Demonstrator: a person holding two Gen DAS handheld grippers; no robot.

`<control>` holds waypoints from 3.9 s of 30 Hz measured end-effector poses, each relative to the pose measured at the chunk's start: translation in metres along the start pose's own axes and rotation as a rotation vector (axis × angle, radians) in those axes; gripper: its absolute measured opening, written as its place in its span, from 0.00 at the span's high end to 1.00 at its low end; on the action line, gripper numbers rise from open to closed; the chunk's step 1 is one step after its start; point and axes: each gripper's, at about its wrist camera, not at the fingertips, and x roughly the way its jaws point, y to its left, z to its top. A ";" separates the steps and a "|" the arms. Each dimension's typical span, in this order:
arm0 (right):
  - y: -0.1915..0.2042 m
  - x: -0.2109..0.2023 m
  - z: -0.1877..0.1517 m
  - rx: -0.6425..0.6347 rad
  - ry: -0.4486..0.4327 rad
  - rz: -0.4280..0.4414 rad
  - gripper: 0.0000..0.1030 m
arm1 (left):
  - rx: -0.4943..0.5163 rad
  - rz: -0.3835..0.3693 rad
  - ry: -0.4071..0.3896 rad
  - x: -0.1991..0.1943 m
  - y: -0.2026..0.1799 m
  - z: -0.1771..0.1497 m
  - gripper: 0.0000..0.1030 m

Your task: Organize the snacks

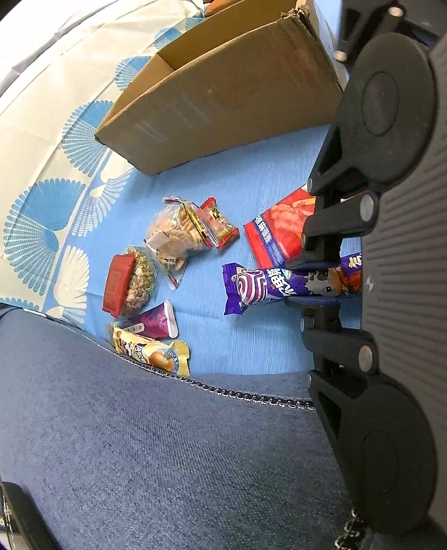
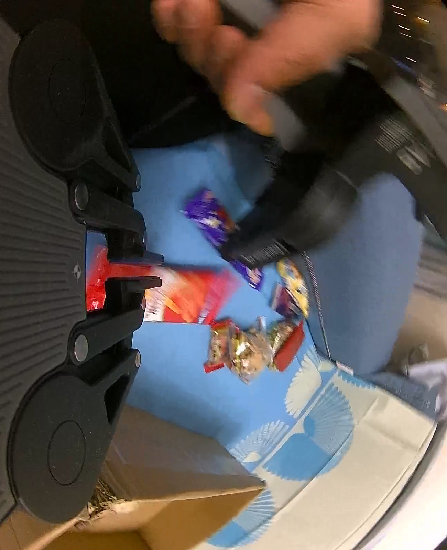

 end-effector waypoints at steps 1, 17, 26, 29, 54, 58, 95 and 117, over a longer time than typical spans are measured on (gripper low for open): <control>-0.005 0.000 0.000 0.036 -0.008 0.000 0.82 | 0.000 0.001 0.002 0.001 0.000 0.000 0.84; -0.037 0.058 -0.008 0.292 0.057 0.053 0.24 | 0.006 0.034 0.018 0.008 -0.002 0.001 0.84; -0.042 0.065 -0.010 0.313 0.069 0.057 0.42 | 0.016 0.051 0.042 0.013 -0.003 0.001 0.79; -0.040 0.061 -0.009 0.301 0.058 0.048 0.51 | 0.019 0.054 0.047 0.012 -0.003 0.000 0.72; -0.053 0.055 -0.017 0.403 0.087 -0.011 0.48 | 0.044 0.063 0.073 0.016 -0.009 -0.003 0.55; -0.053 0.055 -0.017 0.395 0.085 -0.003 0.49 | 0.044 0.062 0.076 0.016 -0.009 -0.003 0.55; -0.049 0.055 -0.017 0.358 0.063 0.004 0.53 | 0.053 0.081 0.072 0.016 -0.011 -0.003 0.83; -0.049 0.055 -0.016 0.355 0.066 0.006 0.52 | 0.067 0.089 0.080 0.020 -0.013 -0.003 0.80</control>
